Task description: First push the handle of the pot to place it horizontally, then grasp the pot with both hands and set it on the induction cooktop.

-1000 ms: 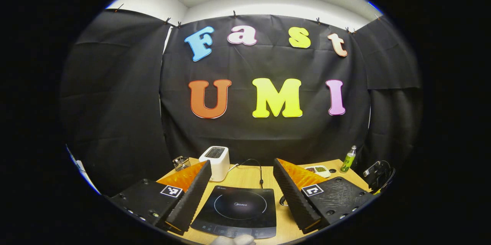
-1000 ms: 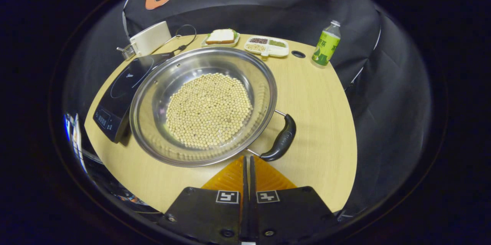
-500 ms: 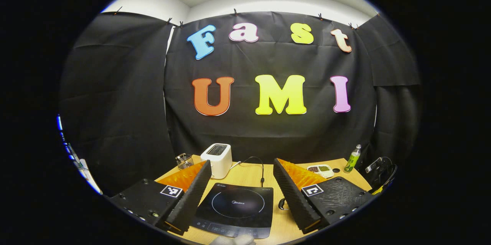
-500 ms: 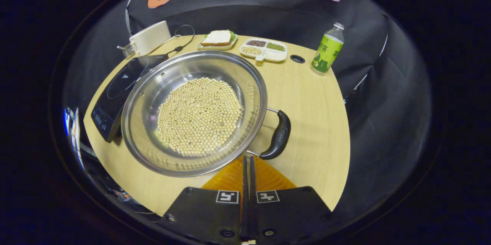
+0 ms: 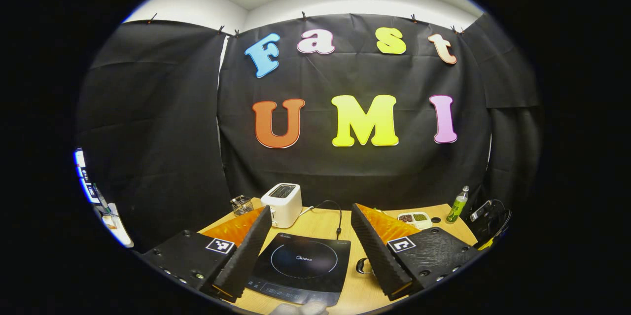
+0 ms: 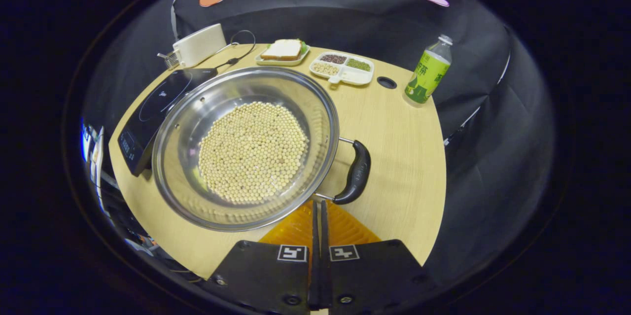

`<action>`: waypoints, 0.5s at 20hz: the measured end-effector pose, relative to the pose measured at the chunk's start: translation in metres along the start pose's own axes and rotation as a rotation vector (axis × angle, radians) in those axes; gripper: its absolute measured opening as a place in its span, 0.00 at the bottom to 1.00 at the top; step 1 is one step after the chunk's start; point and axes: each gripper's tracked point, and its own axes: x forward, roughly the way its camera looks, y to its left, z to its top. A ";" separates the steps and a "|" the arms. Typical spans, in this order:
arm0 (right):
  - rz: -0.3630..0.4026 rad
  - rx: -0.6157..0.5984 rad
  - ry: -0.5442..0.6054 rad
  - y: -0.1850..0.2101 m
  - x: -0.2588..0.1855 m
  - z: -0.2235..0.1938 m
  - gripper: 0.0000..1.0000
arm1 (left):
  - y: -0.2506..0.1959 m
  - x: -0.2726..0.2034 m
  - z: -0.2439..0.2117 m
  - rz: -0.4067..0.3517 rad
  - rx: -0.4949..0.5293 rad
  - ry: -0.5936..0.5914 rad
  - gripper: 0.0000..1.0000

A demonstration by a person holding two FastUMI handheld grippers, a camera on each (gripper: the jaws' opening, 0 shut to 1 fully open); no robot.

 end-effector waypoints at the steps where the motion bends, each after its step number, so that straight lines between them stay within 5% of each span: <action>1: 0.001 -0.006 -0.001 0.000 -0.001 0.000 0.00 | -0.001 -0.001 0.000 0.006 0.001 0.000 1.00; 10: -0.067 -0.062 -0.140 -0.013 -0.040 0.011 0.05 | -0.028 0.010 -0.021 -0.058 0.004 0.005 0.97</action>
